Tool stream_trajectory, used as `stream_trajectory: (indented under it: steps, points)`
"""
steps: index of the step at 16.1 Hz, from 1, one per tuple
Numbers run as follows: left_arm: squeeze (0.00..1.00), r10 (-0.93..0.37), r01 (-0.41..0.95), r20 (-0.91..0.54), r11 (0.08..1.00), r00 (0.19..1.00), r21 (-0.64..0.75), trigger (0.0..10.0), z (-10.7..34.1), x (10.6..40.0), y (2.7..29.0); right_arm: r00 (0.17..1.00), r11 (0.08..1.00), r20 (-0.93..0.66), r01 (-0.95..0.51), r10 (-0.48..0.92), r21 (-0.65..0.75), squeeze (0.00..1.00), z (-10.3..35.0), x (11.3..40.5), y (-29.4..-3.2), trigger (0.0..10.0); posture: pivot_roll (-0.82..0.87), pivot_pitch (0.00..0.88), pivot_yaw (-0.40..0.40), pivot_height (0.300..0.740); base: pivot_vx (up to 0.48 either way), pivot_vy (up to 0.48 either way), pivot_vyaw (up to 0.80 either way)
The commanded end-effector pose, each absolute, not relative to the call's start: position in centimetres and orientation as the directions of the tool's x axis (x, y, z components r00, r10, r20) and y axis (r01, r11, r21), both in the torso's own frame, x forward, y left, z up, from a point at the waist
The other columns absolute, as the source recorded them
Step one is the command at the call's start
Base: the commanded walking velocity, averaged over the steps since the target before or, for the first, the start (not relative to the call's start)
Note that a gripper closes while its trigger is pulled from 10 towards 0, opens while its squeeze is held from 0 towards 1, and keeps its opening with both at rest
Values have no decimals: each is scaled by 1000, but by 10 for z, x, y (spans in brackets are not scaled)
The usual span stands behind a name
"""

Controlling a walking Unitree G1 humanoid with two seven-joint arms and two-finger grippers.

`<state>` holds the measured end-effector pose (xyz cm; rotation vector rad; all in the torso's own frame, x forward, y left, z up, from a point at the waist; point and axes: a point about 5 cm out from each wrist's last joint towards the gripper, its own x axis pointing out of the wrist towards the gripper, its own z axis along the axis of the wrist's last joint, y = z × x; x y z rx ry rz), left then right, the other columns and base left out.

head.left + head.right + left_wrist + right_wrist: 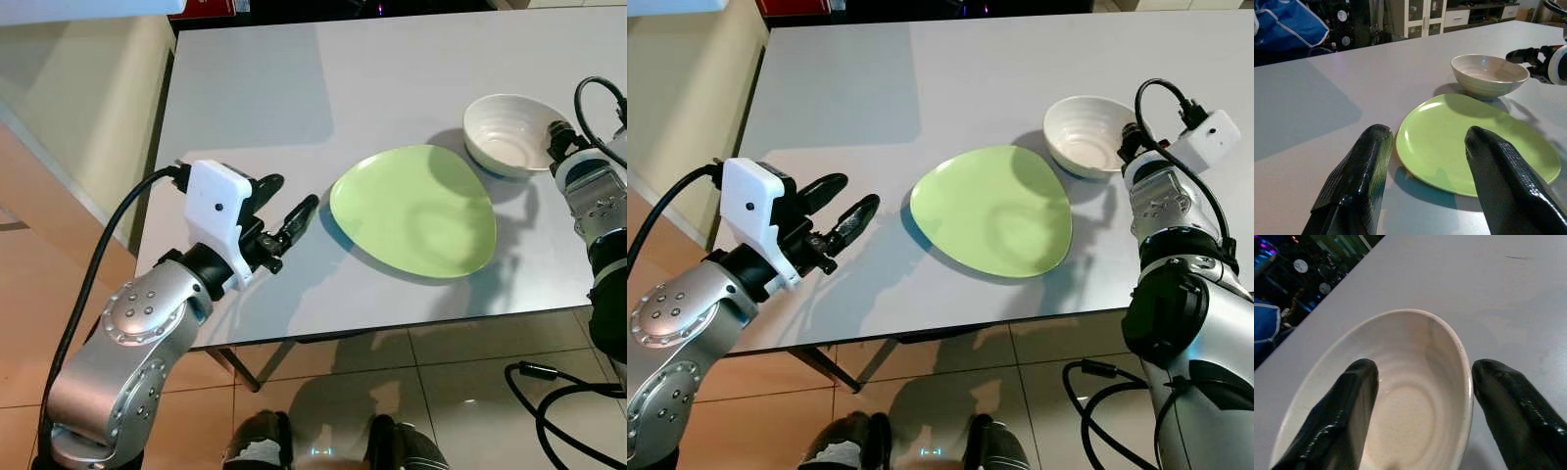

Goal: Setting the table

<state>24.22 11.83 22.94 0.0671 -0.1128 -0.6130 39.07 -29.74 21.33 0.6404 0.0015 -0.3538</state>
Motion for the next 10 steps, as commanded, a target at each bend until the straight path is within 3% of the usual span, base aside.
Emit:
stream_trajectory:
  steps: [1, 2, 3, 7, 10]
  points:
    - [0, -583, 578, 79, 812, 809, 76, 10000, 225, 243, 116, 942, 727, -107, 315, -317, 610, 1000, 211, 388, -301, 10000, 188, 128, 17, 740, 0, 0, 0]
    - [0, -581, 577, 80, 814, 810, 68, 10000, 224, 244, 116, 944, 740, -98, 309, -315, 597, 1000, 212, 389, -302, 10000, 185, 125, 17, 740, 0, 0, 0]
    - [0, -573, 570, 83, 819, 815, 58, 10000, 222, 245, 116, 947, 743, -80, 295, -311, 601, 8, 214, 389, -302, 10000, 175, 114, 18, 740, 0, 0, 0]
    - [0, -500, 490, 103, 865, 860, 109, 10000, 219, 258, 120, 938, 834, 18, 298, -345, 465, 0, 227, 387, -308, 10000, 135, 48, -3, 740, 0, 0, 0]
    - [0, -284, 274, 106, 956, 953, 102, 10000, 218, 278, 140, 925, 913, 174, 278, -338, 298, 0, 242, 383, -309, 10000, 116, 7, -22, 740, 0, 0, 0]
